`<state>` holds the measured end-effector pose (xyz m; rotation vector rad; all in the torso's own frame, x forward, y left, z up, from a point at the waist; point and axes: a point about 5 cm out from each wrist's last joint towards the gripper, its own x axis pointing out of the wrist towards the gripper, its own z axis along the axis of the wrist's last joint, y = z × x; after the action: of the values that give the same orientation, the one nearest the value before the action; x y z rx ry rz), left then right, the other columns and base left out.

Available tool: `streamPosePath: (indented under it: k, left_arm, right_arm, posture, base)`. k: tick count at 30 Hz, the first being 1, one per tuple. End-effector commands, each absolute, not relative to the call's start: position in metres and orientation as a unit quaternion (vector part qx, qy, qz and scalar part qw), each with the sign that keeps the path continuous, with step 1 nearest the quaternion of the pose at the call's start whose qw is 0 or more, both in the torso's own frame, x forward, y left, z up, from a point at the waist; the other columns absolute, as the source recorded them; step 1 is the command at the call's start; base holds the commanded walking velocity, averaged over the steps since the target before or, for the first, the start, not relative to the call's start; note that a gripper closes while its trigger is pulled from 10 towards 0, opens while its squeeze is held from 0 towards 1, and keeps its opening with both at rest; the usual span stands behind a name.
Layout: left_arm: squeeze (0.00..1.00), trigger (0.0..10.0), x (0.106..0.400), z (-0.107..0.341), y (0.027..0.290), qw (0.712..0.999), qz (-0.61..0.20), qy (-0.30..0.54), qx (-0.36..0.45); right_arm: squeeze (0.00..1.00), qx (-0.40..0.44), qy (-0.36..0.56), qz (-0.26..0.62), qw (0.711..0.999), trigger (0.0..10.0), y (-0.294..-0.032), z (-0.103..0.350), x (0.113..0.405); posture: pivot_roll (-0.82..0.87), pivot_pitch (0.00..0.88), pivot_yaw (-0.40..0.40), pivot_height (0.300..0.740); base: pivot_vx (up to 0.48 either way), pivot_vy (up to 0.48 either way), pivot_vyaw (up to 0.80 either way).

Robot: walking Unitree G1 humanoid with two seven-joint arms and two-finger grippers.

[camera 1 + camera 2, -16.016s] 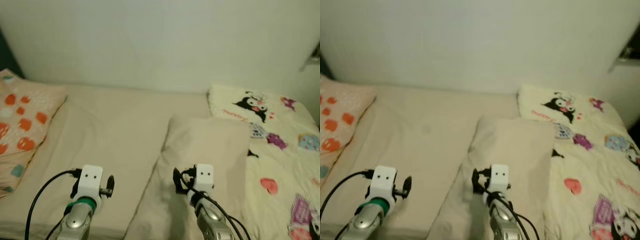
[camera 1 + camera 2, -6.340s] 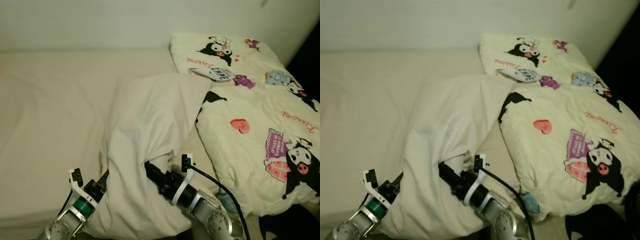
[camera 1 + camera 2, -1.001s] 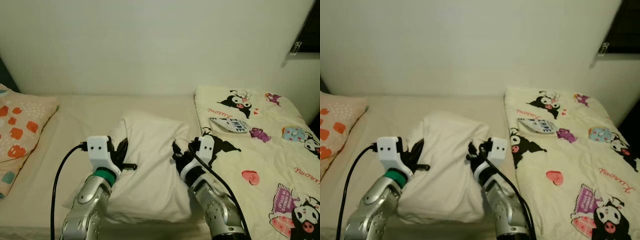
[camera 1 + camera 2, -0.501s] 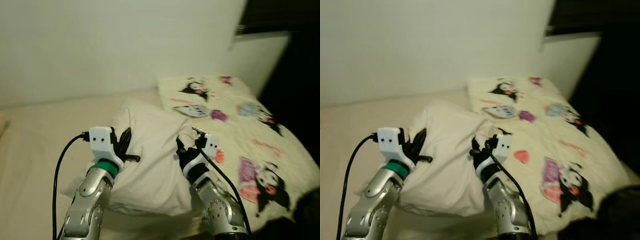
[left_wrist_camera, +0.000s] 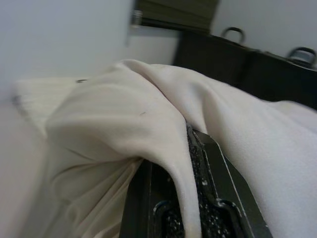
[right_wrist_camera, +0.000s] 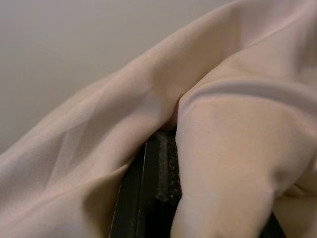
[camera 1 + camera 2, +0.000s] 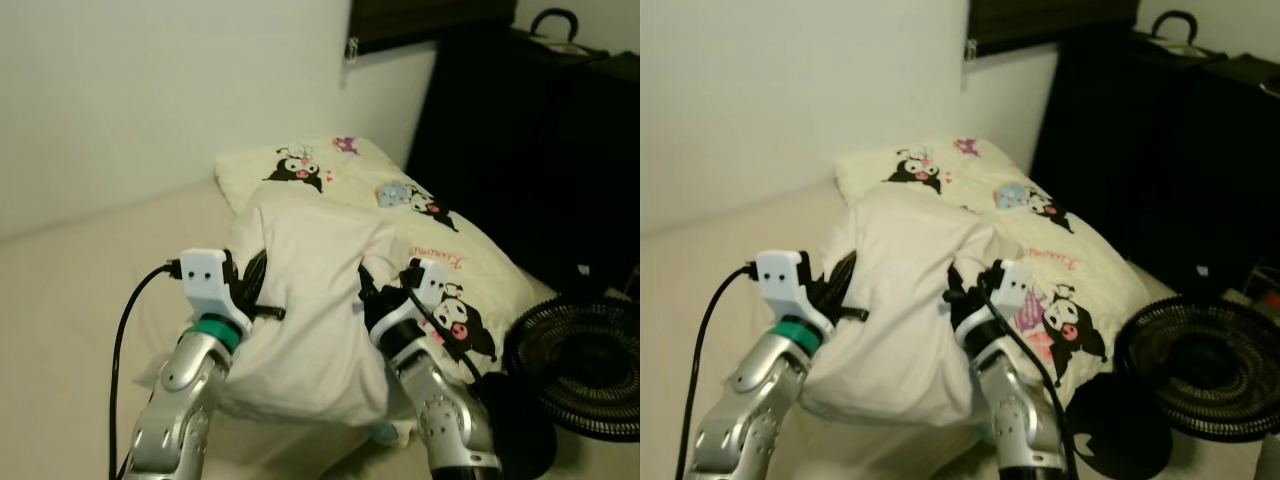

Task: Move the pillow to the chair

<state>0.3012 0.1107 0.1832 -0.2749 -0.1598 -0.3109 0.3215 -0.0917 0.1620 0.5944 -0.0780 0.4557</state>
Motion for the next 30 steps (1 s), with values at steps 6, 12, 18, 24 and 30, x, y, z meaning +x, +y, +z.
streamPosePath:
  k: [6,12,18,24,30]
  left_arm:
    - [0.0,10.0,0.298,0.19,0.085,0.964,-0.214,-0.089,-0.13]
    - [0.0,10.0,0.298,0.19,0.084,0.963,-0.215,-0.09,-0.135]
    - [0.0,10.0,0.299,0.194,0.082,0.96,-0.218,-0.101,-0.145]
    - [0.0,10.0,0.296,0.199,0.081,0.953,-0.231,-0.114,-0.16]
    - [0.0,10.0,0.296,0.2,0.08,0.951,-0.236,-0.115,-0.162]
  right_arm:
    - [0.0,0.298,-0.064,0.291,0.907,10.0,-0.066,0.182,0.317]
    - [0.0,0.297,-0.065,0.29,0.907,10.0,-0.066,0.182,0.316]
    - [0.0,0.296,-0.067,0.289,0.908,10.0,-0.067,0.182,0.314]
    - [0.0,0.298,-0.073,0.293,0.906,10.0,-0.066,0.185,0.314]
    - [0.0,0.298,-0.077,0.295,0.905,10.0,-0.065,0.188,0.314]
  posture:
    - [0.05,0.0,0.095,0.74]
    - [0.04,0.0,0.1,0.74]
    - [0.04,0.0,0.109,0.74]
    - [0.04,0.0,0.111,0.74]
    - [0.04,0.0,0.113,0.74]
  base:
    - [0.0,0.0,-0.8]
    - [0.0,0.0,-0.8]
    - [0.0,0.0,-0.8]
    - [0.0,0.0,-0.8]
    - [0.0,0.0,-0.8]
